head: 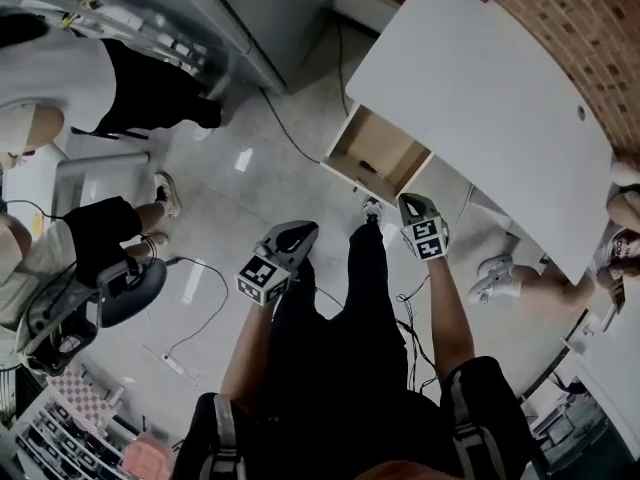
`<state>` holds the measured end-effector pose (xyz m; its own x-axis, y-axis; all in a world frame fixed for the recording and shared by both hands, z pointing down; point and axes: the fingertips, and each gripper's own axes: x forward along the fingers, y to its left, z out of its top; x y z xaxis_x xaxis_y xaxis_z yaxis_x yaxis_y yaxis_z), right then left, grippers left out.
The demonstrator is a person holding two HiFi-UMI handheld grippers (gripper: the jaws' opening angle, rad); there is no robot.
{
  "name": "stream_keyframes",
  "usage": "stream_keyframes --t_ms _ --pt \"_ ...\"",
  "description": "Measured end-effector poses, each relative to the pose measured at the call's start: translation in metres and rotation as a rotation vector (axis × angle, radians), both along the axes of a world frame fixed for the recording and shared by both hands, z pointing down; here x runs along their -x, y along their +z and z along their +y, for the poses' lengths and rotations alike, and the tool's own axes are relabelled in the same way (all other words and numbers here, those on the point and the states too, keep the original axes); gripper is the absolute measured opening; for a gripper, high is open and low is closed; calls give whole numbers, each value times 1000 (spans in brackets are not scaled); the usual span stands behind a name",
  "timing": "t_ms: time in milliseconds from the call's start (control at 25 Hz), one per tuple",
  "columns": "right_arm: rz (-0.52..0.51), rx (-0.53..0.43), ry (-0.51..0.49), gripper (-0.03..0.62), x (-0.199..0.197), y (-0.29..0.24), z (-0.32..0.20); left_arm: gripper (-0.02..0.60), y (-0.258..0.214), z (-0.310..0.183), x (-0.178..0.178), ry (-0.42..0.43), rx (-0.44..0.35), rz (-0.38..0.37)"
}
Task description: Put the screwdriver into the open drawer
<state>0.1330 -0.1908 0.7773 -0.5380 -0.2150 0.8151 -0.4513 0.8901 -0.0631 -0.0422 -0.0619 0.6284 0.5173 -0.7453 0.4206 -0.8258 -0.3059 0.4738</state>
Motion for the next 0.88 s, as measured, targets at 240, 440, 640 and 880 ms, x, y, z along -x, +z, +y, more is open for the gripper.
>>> stream_keyframes --t_ms 240,440,640,880 --pt "-89 -54 -52 57 10 -89 34 23 -40 -7 -12 133 -86 -68" --pt "-148 -103 -54 57 16 -142 94 23 -61 -3 -33 229 -132 -40" --pt "-175 -192 13 57 13 -190 128 23 -76 7 -42 263 -150 32" --pt "-226 -236 85 57 8 -218 141 23 -92 23 -48 333 -192 7"
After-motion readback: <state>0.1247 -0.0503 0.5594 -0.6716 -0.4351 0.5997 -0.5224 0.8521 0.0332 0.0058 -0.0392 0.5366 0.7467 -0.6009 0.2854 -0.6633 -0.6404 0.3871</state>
